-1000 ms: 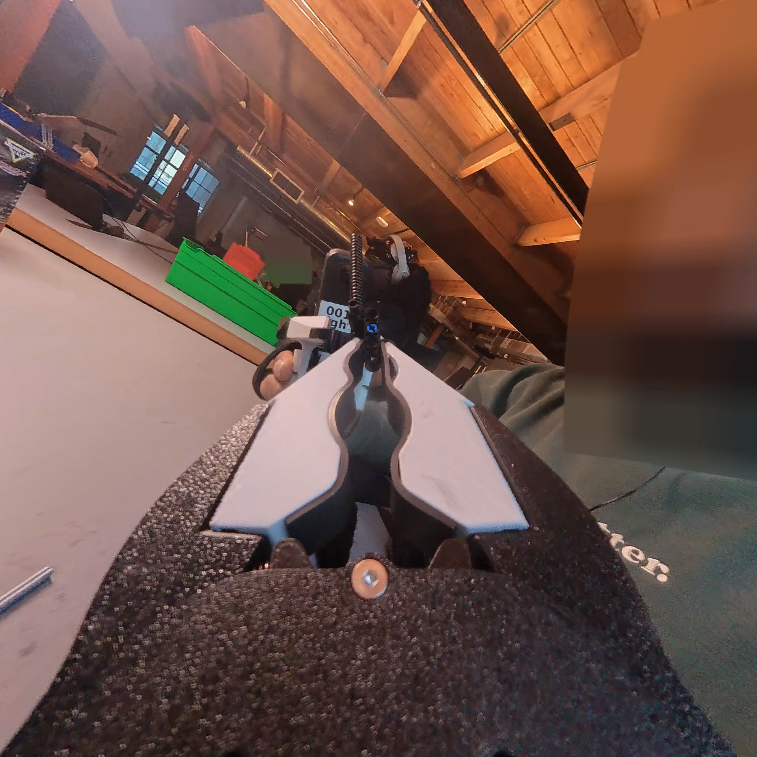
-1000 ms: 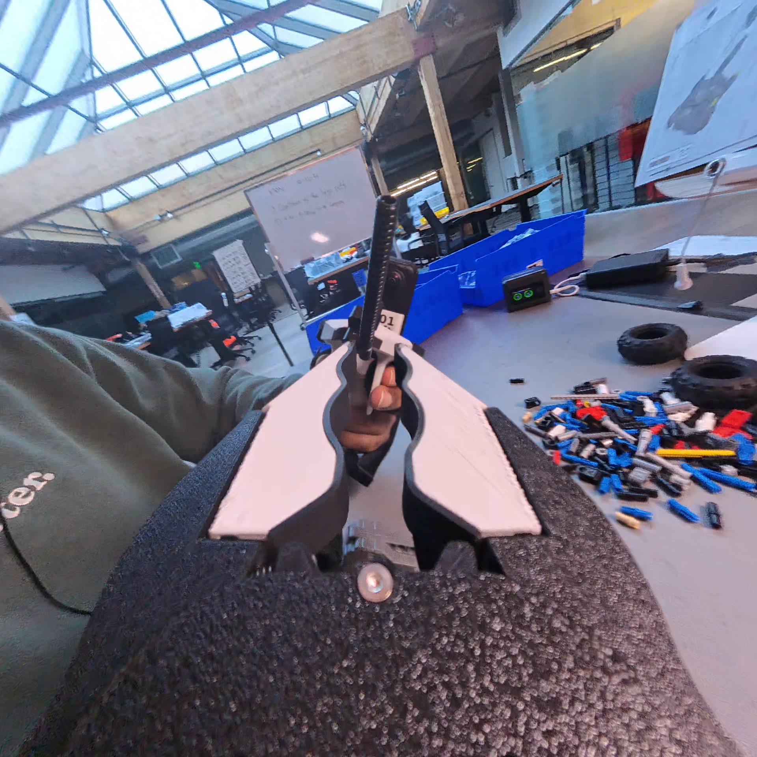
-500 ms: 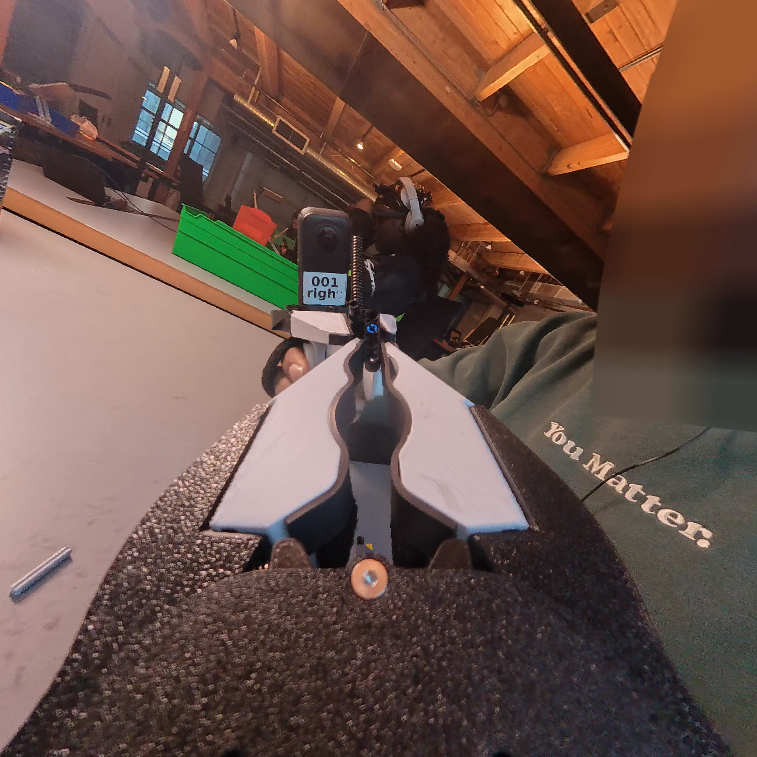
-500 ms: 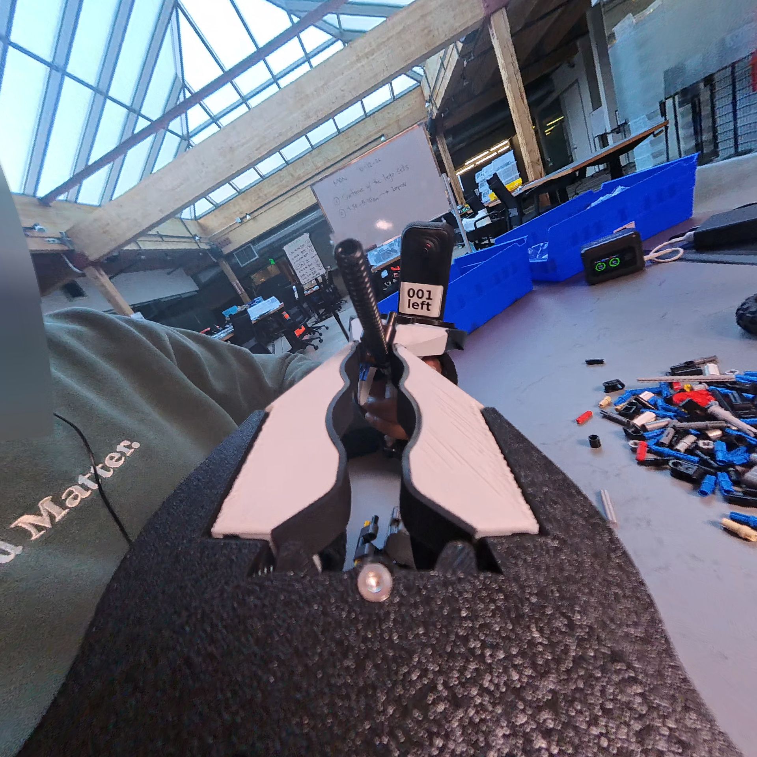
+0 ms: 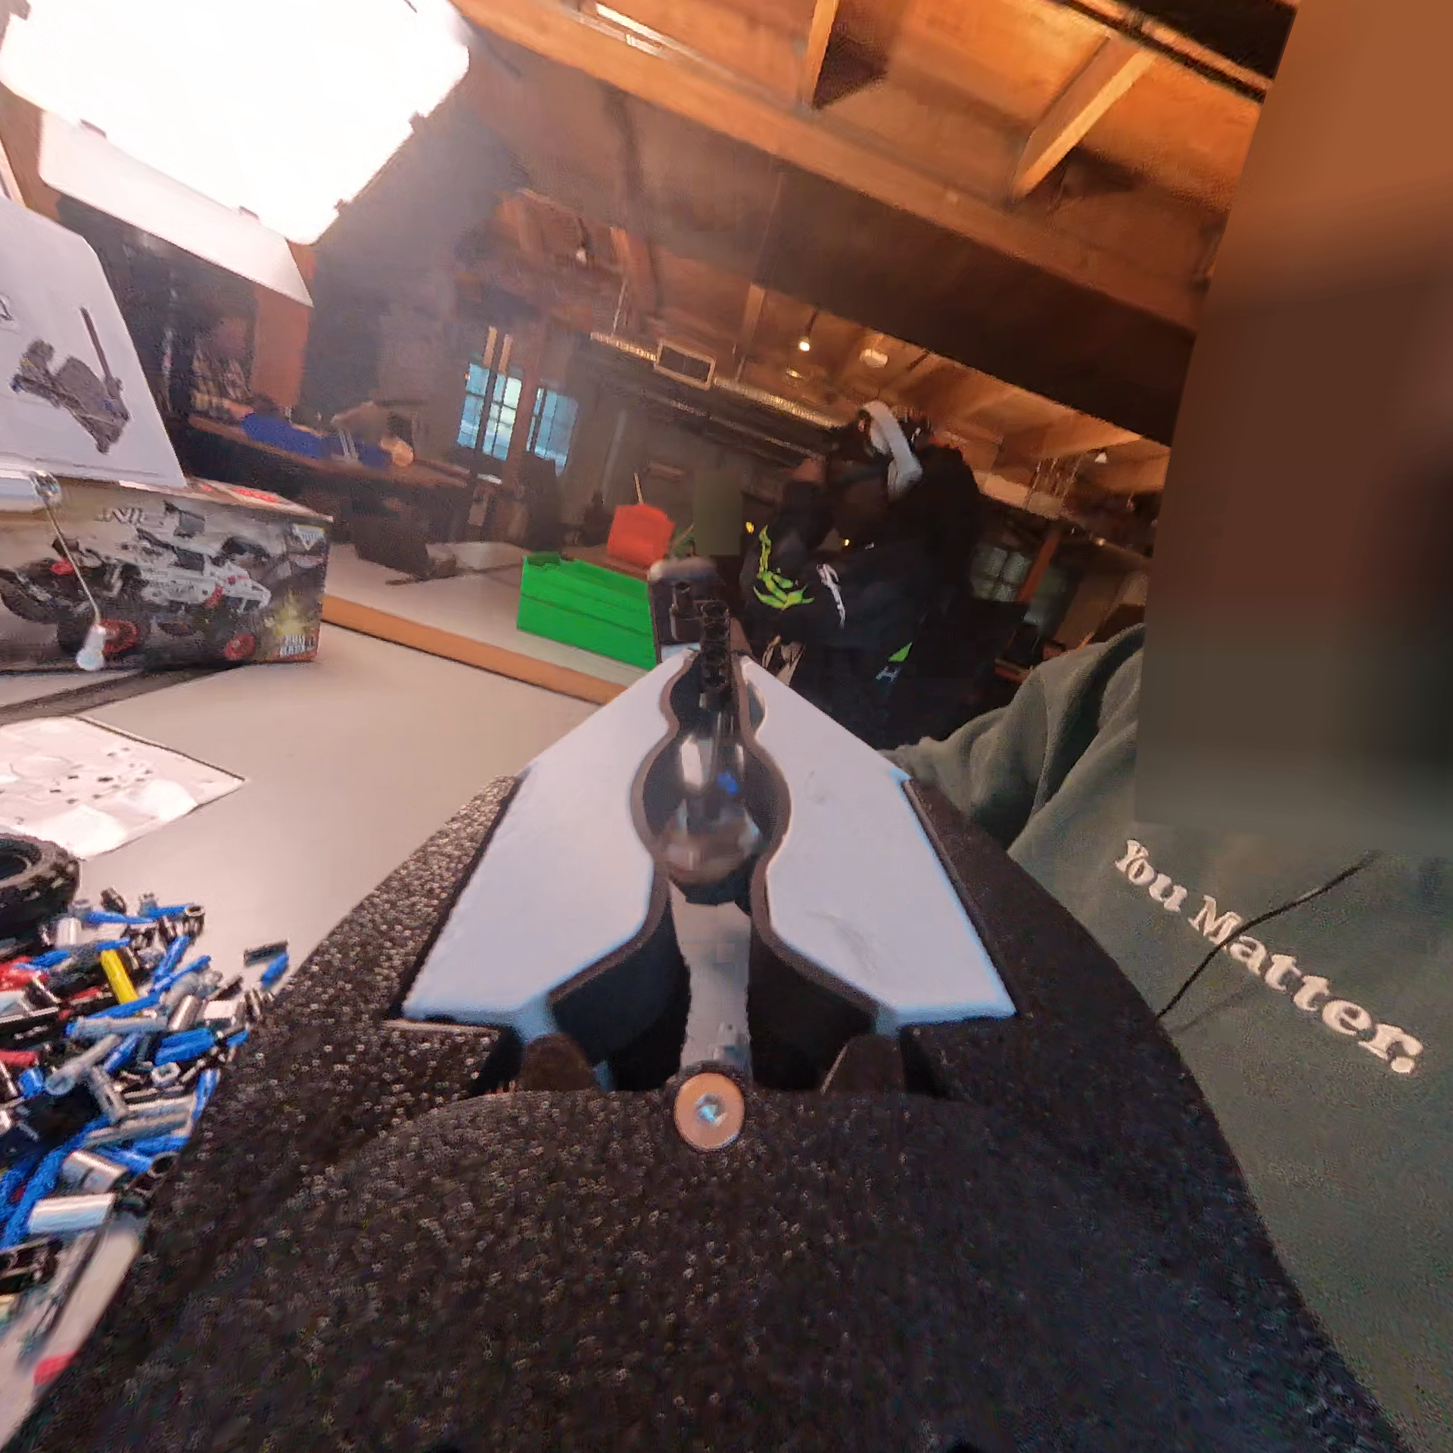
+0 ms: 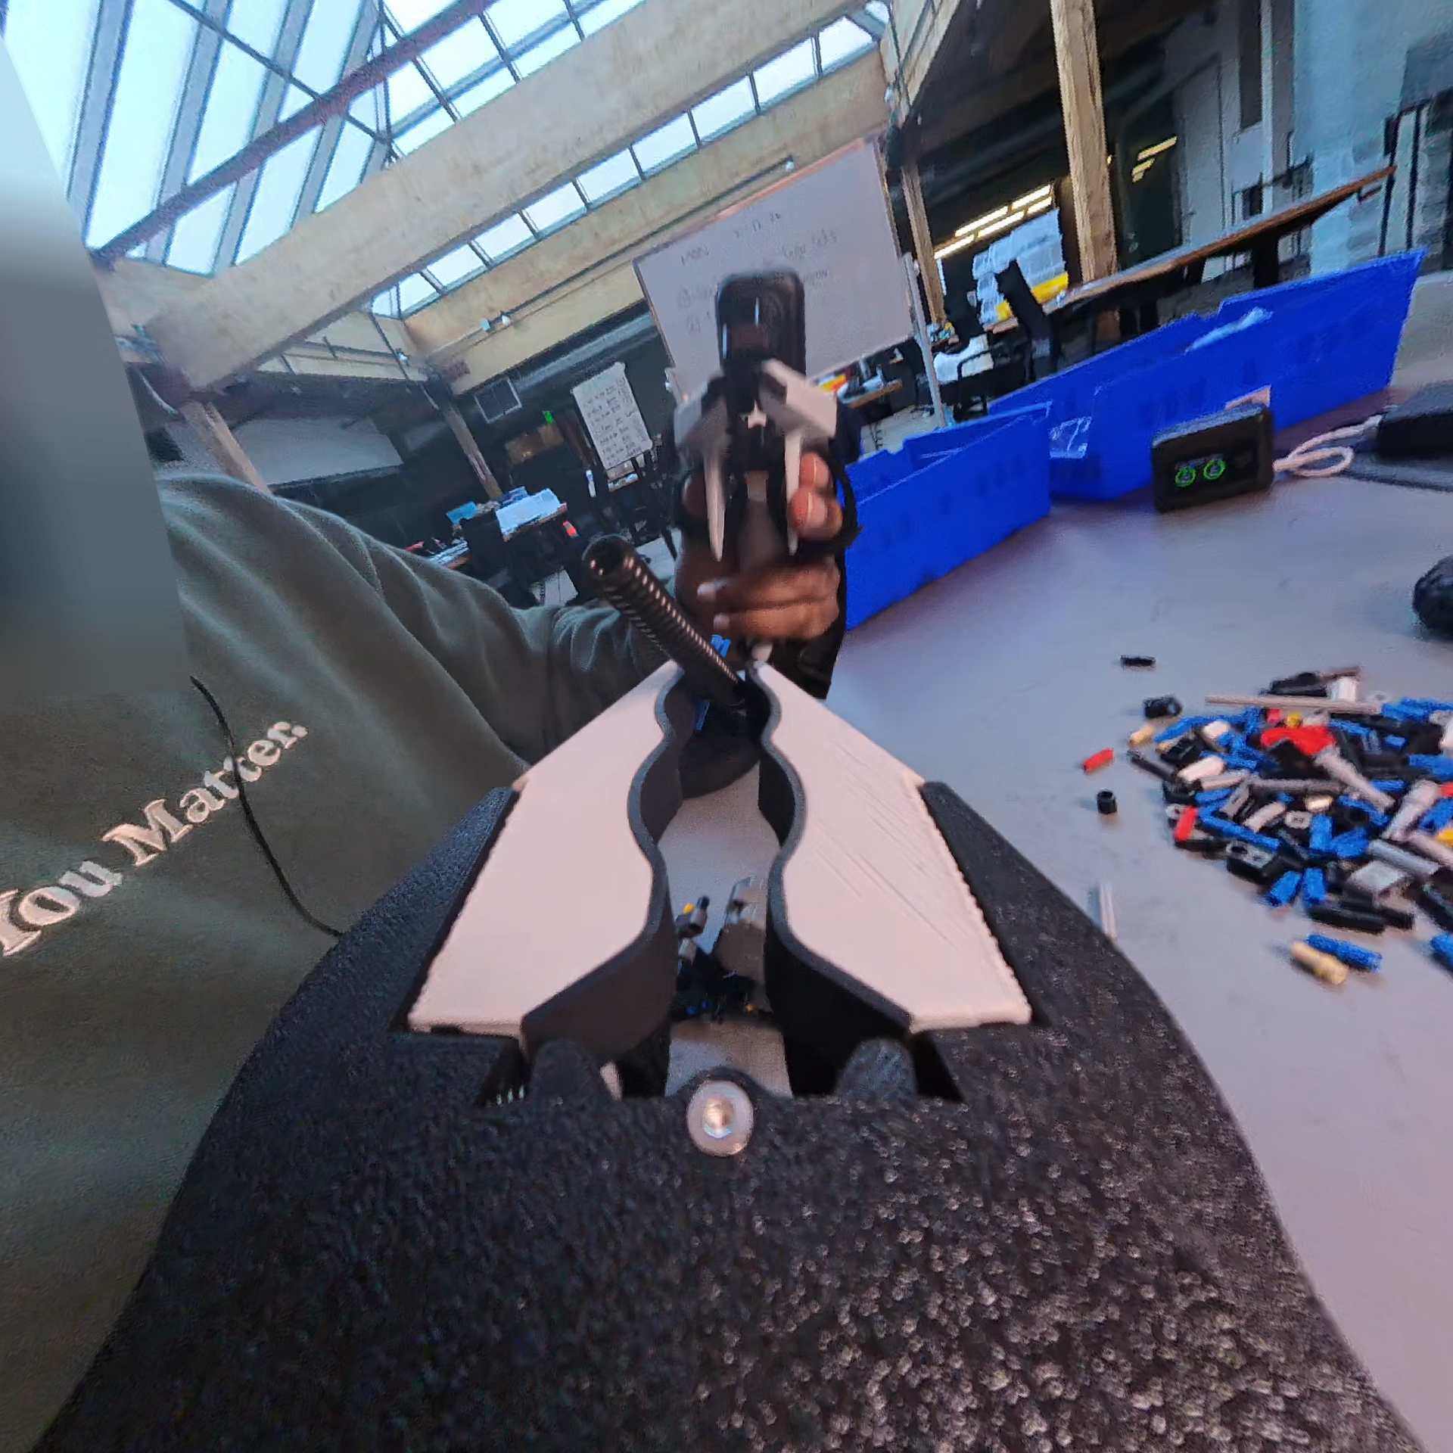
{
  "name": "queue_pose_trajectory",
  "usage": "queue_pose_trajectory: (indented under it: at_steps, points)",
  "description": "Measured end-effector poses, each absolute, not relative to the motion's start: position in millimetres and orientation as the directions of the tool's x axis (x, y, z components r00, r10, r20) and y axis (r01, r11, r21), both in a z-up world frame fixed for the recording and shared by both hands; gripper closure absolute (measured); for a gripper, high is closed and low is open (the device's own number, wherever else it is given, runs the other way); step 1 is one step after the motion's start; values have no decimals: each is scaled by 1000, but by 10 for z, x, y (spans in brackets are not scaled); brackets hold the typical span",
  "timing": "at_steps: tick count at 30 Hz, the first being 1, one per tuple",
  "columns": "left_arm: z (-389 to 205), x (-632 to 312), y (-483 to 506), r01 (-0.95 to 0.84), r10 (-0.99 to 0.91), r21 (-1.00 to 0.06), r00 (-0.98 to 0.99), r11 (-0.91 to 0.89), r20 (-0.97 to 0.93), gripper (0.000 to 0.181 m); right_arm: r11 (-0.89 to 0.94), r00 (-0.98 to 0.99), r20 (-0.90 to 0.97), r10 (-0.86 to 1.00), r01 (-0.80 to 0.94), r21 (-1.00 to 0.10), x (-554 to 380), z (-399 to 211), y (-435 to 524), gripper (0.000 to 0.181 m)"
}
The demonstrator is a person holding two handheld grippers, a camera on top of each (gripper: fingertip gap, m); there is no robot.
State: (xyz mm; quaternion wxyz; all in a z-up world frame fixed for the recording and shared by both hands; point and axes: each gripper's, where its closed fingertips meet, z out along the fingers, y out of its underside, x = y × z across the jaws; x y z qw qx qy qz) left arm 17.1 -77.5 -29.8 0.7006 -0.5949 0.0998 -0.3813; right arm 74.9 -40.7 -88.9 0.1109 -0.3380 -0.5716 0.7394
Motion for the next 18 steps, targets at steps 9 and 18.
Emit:
queue_pose_trajectory:
  at_steps: [9, 18]
  points:
    - [-1471, 297, -427, 41, -472, -933, 854, -359, 219, 174, -53, -632, -111, 767, 110, -992, 563, -1171, -156, 169]
    - [-1705, 430, -387, -222, -485, -913, 874, -342, -31, 174, 574, -446, 385, 808, 448, -686, 561, -2124, 603, 169]
